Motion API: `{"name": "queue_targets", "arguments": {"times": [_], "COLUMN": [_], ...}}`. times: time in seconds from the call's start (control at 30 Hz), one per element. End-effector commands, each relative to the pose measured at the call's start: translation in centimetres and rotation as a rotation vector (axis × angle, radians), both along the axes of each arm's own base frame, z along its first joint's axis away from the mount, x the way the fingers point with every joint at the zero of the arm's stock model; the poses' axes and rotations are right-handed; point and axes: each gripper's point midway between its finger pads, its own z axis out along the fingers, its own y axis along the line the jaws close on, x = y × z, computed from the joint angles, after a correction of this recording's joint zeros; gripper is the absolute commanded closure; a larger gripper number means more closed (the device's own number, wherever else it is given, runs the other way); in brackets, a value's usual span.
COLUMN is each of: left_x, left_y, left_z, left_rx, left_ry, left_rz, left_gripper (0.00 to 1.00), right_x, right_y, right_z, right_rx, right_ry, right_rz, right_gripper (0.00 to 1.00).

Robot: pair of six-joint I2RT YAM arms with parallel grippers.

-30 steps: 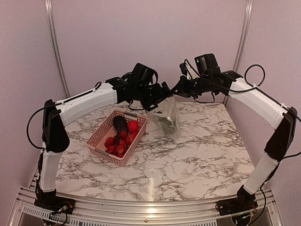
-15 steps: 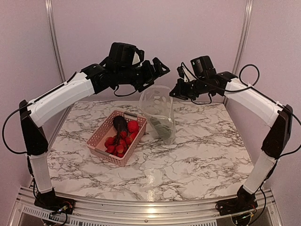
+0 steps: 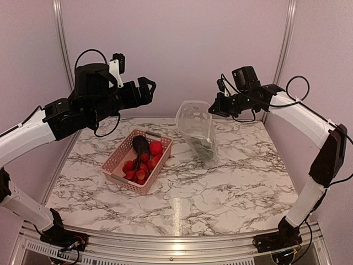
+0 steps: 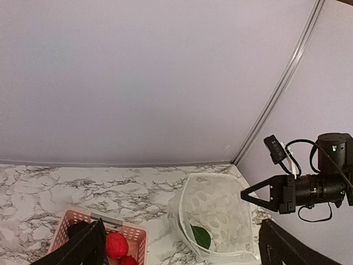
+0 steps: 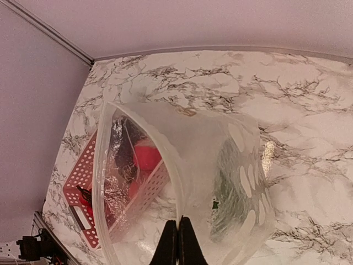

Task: Place the food in the zip-top bag and seal the zipper
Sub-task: Pick up the fake vegetable from the bin.

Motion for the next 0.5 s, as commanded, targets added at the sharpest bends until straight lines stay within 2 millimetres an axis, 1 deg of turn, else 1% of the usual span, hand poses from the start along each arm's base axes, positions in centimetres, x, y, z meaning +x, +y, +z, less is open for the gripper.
{"name": "queue_targets", "arguments": {"times": [0.0,0.03,0.07,0.1,0.2,0.27,0.33,0.4,0.47], "left_x": [1.2,1.4,1.5,1.7,1.7,1.5,1.5,1.7,1.9], "left_y": [4.2,4.1,3.9,3.7,3.1,2.9,3.2,3.5,3.7], "left_z": [2.1,1.3,1.2,0.3,-0.7,-1.4,-1.9,-2.8,-4.0], "left_rx": [-0.01,0.052,0.101,0.15,0.208,0.217,0.193,0.158,0.118], "left_ry": [-0.137,-0.122,-0.114,-0.093,-0.063,-0.042,-0.009,0.041,0.108], "left_rz": [0.162,0.158,0.152,0.145,0.112,0.086,0.08,0.08,0.064], "left_gripper": [0.01,0.03,0.07,0.08,0.14,0.17,0.18,0.19,0.2], "right_x": [-0.4,-0.4,-0.3,-0.4,-0.4,-0.3,-0.1,0.0,-0.1], "right_y": [-3.9,-4.7,-5.5,-6.2,-8.3,-9.7,-11.4,-12.3,-12.6], "right_z": [2.0,2.1,2.2,2.3,2.8,3.1,3.3,3.4,3.3], "right_rx": [-0.034,-0.047,-0.062,-0.079,-0.12,-0.163,-0.208,-0.233,-0.244], "right_ry": [-0.049,-0.053,-0.056,-0.061,-0.081,-0.097,-0.108,-0.115,-0.116], "right_rz": [-0.06,-0.072,-0.087,-0.098,-0.132,-0.149,-0.187,-0.205,-0.208], "right_gripper": [1.0,1.0,1.0,1.0,1.0,1.0,1.0,1.0,1.0]}}
